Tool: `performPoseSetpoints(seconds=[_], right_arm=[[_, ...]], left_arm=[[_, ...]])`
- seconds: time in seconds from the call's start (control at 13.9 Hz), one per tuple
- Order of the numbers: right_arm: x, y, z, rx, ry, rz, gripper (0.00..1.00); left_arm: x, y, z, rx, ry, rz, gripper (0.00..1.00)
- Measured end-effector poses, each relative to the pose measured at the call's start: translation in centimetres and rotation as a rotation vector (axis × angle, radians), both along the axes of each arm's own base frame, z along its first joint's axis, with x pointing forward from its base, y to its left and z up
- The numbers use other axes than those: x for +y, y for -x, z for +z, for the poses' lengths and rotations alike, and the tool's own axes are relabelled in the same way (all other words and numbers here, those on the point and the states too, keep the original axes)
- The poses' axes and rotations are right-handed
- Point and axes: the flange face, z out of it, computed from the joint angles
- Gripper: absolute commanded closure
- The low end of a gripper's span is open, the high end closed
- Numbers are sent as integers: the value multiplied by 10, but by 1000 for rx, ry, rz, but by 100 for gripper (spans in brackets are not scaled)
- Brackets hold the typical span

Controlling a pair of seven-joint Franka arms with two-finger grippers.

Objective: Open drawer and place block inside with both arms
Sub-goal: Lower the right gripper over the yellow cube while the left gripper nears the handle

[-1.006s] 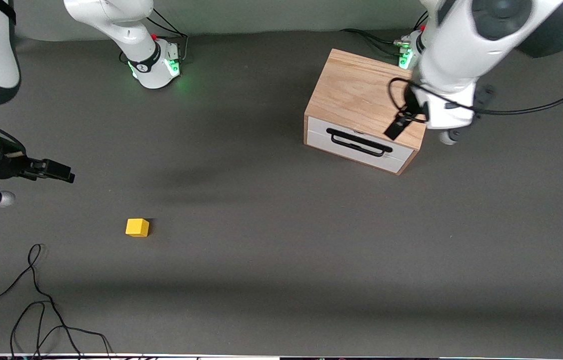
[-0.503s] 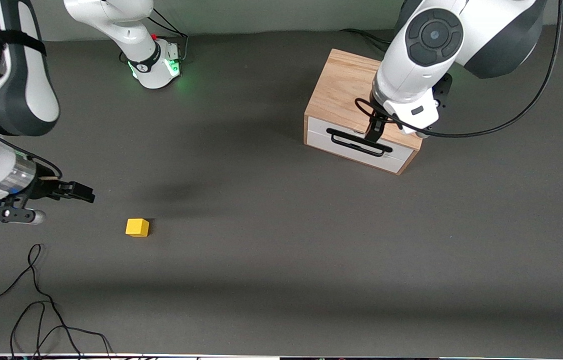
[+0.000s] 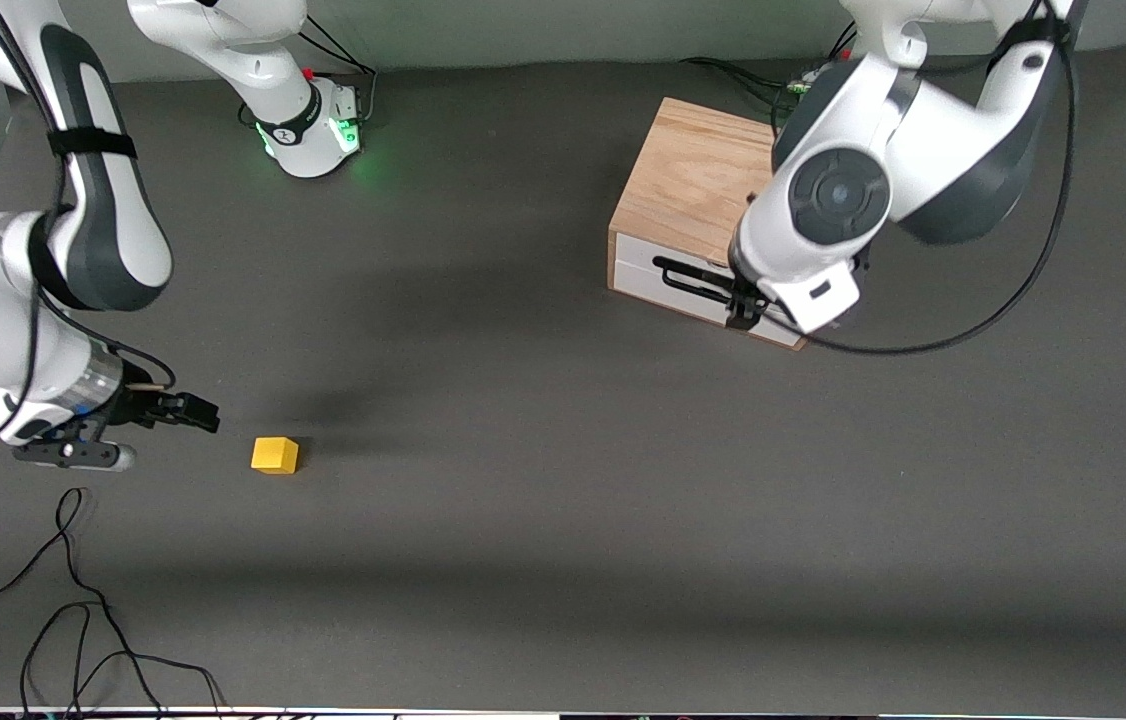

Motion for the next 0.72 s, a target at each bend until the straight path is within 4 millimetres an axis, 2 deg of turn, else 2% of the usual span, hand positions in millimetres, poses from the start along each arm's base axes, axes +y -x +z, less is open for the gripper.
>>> performPoseSetpoints(seconds=[0.22, 0.5, 0.72], right_arm=[[0, -9, -41, -13, 7, 23, 0], [6, -8, -89, -60, 14, 38, 0], [14, -7, -113, -48, 14, 50, 0]], left_arm=[[-3, -7, -36, -26, -6, 33, 0], [-2, -3, -62, -45, -20, 44, 0], [-2, 6, -90, -52, -38, 31, 0]])
